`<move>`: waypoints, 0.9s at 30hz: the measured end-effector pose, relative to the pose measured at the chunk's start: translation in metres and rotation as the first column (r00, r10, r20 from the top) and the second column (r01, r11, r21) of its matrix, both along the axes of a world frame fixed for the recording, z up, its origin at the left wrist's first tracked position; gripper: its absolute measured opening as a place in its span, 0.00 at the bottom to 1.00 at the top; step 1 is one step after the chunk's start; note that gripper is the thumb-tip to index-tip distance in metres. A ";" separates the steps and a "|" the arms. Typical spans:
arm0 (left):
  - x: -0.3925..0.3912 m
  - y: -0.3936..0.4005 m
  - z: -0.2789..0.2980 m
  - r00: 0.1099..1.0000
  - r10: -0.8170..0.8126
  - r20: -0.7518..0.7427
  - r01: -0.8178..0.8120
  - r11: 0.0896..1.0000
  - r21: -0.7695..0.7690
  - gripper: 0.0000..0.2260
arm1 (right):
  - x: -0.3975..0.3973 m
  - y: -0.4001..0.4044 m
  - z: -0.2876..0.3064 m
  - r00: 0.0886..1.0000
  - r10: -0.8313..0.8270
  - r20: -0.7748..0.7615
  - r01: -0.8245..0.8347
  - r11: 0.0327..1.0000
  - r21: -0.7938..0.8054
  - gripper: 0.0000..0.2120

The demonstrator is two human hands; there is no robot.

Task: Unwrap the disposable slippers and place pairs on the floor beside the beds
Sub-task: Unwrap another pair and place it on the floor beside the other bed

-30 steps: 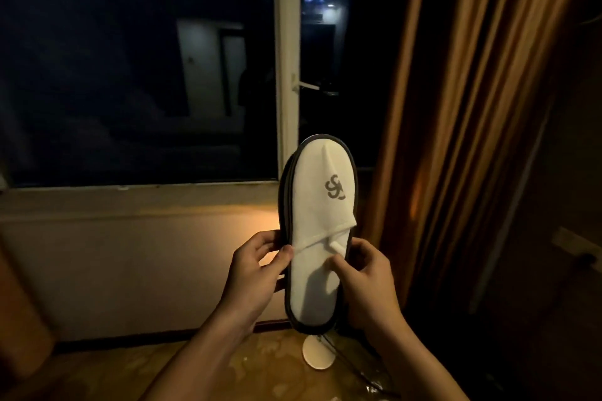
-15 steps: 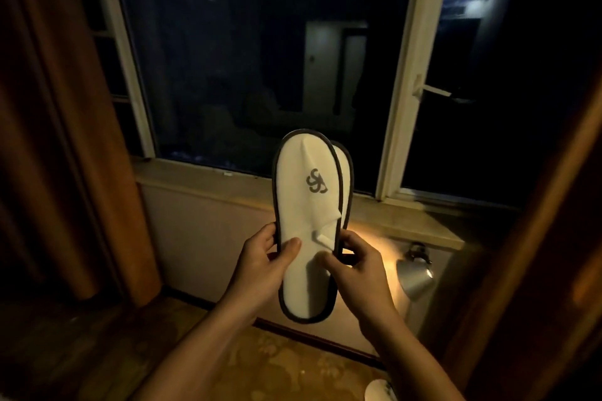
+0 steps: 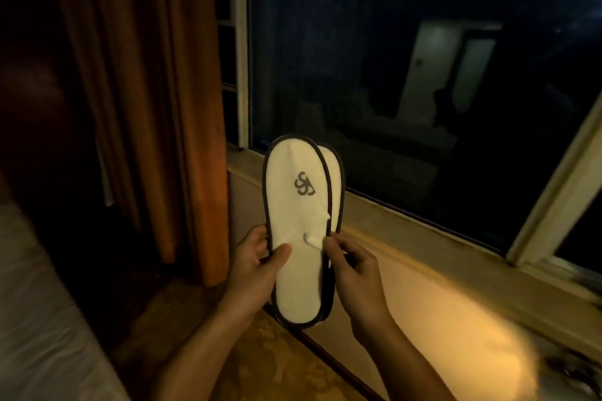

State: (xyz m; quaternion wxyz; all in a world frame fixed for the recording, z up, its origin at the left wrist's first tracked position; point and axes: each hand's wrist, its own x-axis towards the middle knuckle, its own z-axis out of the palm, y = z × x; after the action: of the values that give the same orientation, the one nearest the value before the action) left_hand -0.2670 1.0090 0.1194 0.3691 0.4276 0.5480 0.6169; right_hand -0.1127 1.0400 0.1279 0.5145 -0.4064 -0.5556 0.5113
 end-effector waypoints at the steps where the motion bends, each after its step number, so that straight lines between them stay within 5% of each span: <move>1: -0.011 0.007 -0.001 1.000 0.021 0.001 -0.021 1.000 0.003 0.14 | -0.011 0.011 0.000 0.999 0.033 0.000 -0.033 0.999 -0.002 0.08; 8: -0.068 0.043 -0.020 0.987 0.157 -0.042 -0.160 0.984 -0.078 0.17 | -0.069 0.067 -0.014 0.989 0.142 -0.027 -0.144 0.988 -0.058 0.08; 16: -0.097 0.109 -0.034 0.921 0.290 -0.260 -0.326 0.939 -0.107 0.21 | -0.092 0.152 -0.026 0.951 0.308 0.030 -0.305 0.949 -0.074 0.08; 27: -0.129 0.156 -0.039 0.785 0.609 -0.116 -0.618 0.783 -0.076 0.12 | -0.173 0.254 -0.046 0.799 0.593 0.099 -0.589 0.805 -0.067 0.09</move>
State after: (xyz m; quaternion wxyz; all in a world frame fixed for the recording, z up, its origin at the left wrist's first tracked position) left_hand -0.3965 1.1650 0.0802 0.1476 0.2310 0.7054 0.6536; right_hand -0.2857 1.2936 0.0820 0.2900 -0.2499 -0.6747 0.6310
